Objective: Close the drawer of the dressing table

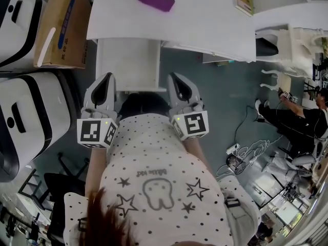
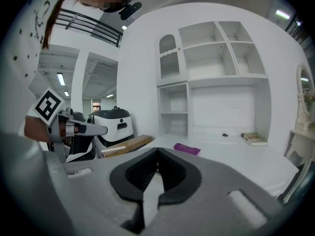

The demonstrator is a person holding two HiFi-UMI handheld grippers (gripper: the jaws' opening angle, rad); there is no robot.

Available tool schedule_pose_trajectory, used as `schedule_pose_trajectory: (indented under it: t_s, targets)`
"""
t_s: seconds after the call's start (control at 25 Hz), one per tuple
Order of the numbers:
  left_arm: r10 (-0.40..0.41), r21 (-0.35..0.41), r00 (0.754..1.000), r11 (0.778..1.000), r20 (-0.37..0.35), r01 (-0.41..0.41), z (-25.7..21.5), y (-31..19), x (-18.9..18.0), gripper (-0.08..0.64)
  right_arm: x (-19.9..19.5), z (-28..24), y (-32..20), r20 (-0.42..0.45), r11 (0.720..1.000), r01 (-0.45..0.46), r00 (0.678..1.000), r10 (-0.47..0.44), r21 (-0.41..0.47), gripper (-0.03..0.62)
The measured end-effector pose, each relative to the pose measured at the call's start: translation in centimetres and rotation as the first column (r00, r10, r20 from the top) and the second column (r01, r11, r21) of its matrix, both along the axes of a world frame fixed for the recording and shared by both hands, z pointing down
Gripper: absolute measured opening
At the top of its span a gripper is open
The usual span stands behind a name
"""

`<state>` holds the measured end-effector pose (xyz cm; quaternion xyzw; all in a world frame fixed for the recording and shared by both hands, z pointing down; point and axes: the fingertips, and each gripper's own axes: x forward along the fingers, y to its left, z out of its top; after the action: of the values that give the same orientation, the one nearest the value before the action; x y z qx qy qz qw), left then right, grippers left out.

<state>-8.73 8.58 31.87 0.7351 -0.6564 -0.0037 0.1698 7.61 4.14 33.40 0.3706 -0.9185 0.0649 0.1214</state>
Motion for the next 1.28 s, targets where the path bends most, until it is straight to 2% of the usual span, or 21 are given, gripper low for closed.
schedule_pose_trajectory:
  t_s: [0.16, 0.4, 0.52, 0.64, 0.88, 1.08, 1.28]
  targets:
    - [0.001, -0.008, 1.000, 1.000, -0.012, -0.001, -0.1, 0.1, 0.8, -0.006, -0.2, -0.5, -0.1, 0.027, 0.999, 0.031, 0.999, -0.031, -0.012, -0.003]
    - [-0.018, -0.029, 1.000, 0.999, -0.014, 0.018, 0.8, 0.1, 1.6, -0.006, 0.5, -0.2, -0.9, 0.020, 0.998, 0.062, 0.998, -0.062, -0.011, -0.004]
    - [-0.003, -0.076, 1.000, 0.997, -0.004, 0.002, 2.1, 0.5, 1.7, -0.006, 0.6, -0.1, -1.0, 0.017, 0.997, 0.073, 0.997, -0.072, -0.013, -0.004]
    - [0.015, -0.161, 1.000, 0.987, 0.019, -0.012, 4.7, 1.9, 1.8, -0.004, 0.9, 0.2, -0.9, 0.009, 0.997, 0.078, 0.997, -0.078, -0.026, -0.003]
    - [-0.007, -0.329, 1.000, 0.944, 0.014, 0.011, 10.9, 5.0, 0.5, -0.004, 1.3, 1.2, -0.8, -0.005, 0.995, 0.086, 0.996, -0.086, -0.055, -0.004]
    - [-0.043, -0.440, 0.999, 0.897, -0.003, 0.038, 15.4, 7.6, 1.1, -0.002, 1.0, 2.2, 0.1, -0.002, 0.988, 0.121, 0.993, -0.121, -0.092, -0.004]
    - [-0.012, -0.519, 0.999, 0.855, -0.052, -0.017, 19.9, 8.7, 2.5, -0.002, -0.4, 3.4, 1.2, 0.015, 0.979, 0.164, 0.986, -0.164, -0.124, -0.004]
